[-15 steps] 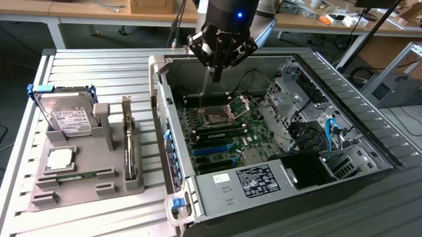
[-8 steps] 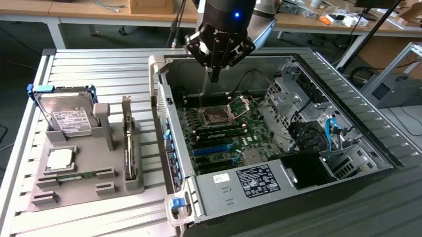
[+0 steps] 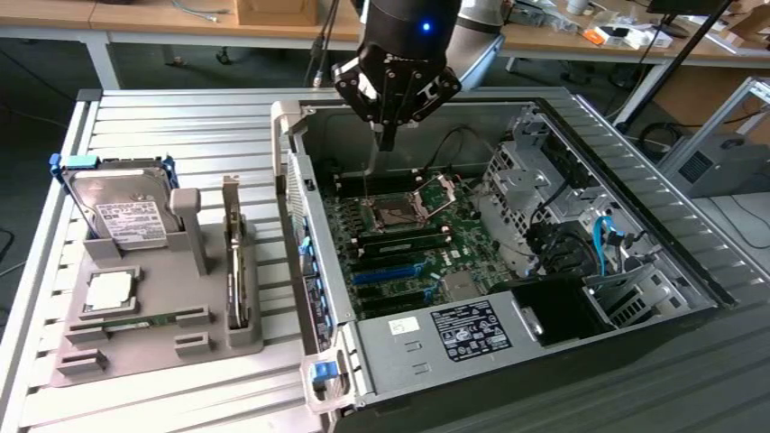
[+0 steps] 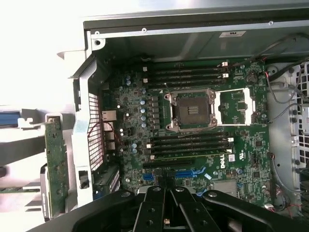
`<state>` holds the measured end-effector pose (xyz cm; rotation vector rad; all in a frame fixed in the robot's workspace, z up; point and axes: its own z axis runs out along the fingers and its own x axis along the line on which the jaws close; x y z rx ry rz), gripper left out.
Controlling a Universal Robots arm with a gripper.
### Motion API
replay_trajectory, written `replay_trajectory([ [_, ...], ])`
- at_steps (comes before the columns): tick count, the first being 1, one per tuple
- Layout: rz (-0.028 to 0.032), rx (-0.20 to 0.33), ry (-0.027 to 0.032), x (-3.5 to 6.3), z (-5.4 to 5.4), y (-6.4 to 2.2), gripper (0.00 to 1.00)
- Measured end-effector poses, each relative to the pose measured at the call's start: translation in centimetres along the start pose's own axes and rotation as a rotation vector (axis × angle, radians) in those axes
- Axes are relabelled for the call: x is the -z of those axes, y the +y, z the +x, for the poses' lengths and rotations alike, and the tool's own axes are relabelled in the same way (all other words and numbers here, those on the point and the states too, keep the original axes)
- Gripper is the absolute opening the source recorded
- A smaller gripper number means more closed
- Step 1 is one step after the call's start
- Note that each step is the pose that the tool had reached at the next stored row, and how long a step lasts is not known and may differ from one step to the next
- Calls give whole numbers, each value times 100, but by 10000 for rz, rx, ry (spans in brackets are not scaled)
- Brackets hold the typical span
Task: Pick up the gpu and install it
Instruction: 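Reach for the gpu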
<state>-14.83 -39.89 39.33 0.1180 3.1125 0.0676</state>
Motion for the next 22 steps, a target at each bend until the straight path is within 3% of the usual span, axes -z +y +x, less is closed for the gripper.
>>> replay_trajectory([
  [22,0,1,0,3,117,-9,10],
])
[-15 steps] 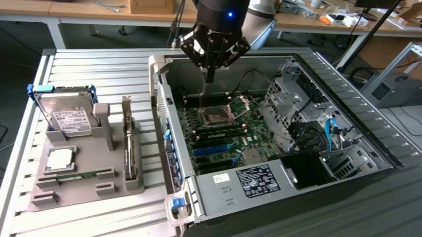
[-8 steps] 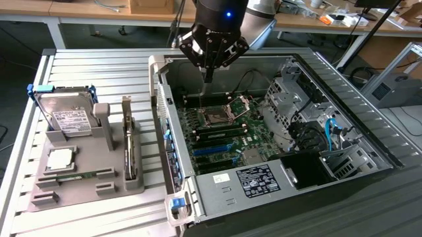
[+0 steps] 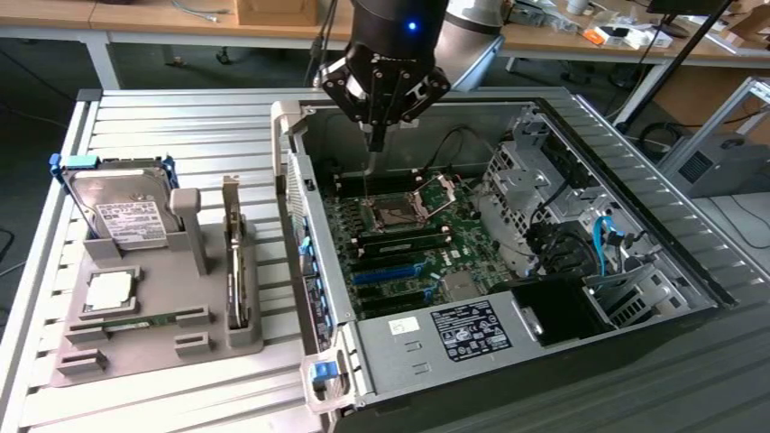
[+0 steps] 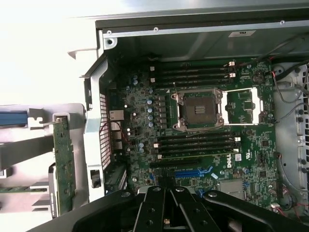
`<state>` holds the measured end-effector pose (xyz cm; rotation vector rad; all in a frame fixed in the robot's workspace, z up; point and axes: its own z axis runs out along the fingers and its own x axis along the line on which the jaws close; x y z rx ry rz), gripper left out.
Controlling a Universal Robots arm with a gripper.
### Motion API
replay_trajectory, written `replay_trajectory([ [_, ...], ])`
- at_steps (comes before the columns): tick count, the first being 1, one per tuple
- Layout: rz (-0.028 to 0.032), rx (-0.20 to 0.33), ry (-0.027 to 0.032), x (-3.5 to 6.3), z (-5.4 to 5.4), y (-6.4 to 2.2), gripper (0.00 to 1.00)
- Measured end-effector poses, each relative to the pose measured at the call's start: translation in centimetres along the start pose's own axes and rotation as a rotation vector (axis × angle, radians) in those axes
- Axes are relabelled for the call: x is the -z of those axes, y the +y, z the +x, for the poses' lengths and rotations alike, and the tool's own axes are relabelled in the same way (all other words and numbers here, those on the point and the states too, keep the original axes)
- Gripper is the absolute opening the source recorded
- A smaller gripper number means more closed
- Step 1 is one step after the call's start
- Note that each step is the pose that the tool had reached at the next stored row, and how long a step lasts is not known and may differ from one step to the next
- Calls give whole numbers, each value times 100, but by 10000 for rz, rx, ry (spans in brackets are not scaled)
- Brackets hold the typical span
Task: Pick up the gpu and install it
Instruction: 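Reach for the gpu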
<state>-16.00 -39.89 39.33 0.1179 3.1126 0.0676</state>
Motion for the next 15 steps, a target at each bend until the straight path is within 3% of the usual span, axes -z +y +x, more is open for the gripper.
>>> replay_trajectory([
  [15,0,0,-1,1,39,-3,10],
])
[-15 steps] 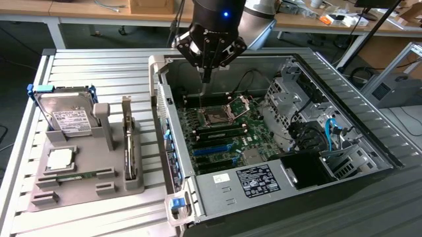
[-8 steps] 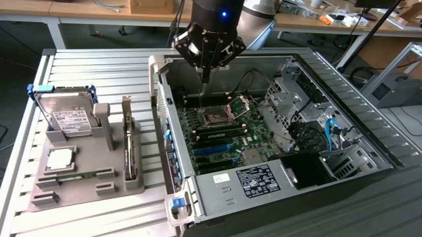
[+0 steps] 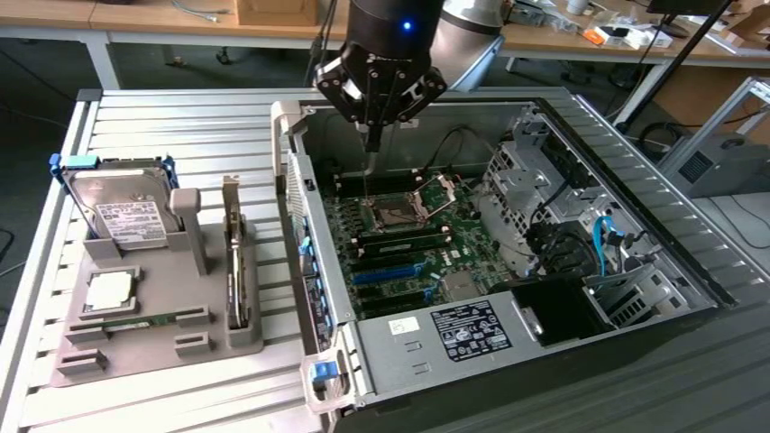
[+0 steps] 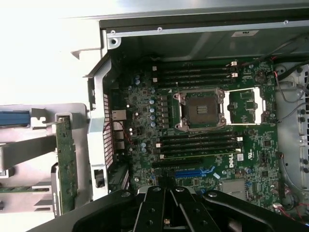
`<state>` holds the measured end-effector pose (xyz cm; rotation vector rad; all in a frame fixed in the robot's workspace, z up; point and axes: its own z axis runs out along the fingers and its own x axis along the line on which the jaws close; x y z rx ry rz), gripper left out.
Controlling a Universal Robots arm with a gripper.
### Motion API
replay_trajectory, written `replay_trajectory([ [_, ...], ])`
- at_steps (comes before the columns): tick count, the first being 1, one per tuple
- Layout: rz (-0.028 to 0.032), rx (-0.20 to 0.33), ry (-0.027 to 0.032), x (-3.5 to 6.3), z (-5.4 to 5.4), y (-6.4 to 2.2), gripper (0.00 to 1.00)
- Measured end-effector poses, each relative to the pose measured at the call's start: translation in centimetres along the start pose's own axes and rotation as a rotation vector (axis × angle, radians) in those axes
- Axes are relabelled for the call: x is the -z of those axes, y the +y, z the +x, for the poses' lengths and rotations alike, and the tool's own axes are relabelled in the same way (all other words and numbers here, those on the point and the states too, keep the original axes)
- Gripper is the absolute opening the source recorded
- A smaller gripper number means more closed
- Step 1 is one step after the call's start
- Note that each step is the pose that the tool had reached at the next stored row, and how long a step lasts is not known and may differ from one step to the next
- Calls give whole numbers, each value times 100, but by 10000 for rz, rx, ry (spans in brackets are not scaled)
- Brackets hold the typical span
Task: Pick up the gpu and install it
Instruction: 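Reach for the gpu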
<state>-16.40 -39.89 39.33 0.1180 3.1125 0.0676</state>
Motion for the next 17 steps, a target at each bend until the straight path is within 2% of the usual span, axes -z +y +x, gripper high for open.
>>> replay_trajectory([
  [17,0,0,0,1,43,-3,10],
])
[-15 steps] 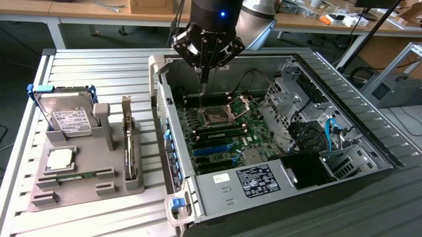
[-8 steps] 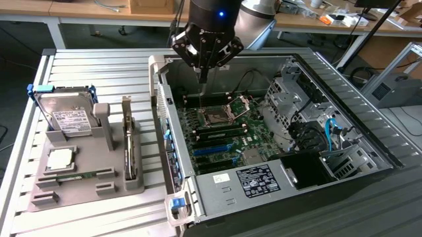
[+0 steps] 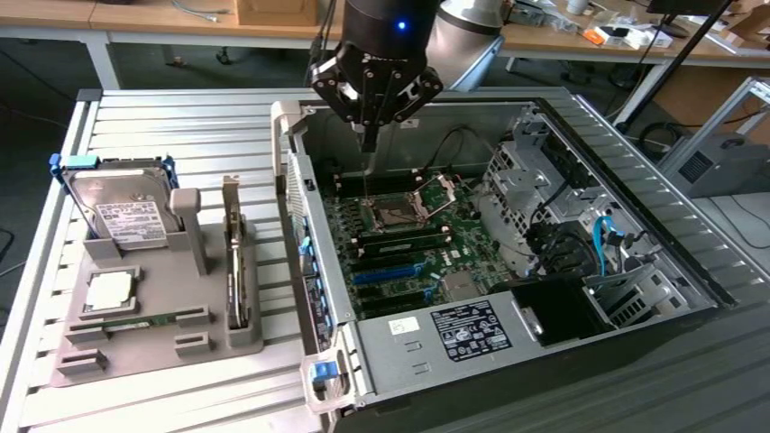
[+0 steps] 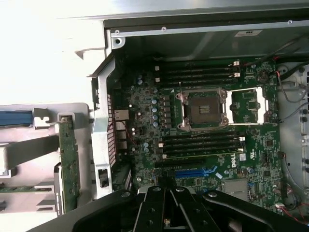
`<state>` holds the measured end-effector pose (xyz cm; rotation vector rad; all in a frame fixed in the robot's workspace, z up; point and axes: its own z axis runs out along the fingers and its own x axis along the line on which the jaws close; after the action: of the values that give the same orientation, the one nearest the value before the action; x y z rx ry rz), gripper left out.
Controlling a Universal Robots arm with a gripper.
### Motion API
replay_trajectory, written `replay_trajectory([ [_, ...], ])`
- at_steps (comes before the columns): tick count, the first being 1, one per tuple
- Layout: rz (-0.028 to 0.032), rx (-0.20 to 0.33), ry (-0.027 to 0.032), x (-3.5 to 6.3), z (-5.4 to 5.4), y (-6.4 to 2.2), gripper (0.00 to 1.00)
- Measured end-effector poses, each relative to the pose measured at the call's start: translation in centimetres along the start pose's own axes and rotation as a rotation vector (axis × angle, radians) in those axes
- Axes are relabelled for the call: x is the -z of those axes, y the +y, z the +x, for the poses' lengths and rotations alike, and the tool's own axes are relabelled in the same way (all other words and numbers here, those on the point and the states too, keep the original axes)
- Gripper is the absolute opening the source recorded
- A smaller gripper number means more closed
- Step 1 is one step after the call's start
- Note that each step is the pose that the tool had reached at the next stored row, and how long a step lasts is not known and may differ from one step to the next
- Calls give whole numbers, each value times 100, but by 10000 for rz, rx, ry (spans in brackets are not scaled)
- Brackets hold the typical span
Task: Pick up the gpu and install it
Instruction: 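Reach for the gpu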
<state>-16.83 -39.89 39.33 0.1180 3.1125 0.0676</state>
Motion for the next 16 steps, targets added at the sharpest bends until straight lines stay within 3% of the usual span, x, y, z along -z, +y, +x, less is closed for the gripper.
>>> replay_trajectory([
  [16,0,0,0,2,69,-5,10],
])
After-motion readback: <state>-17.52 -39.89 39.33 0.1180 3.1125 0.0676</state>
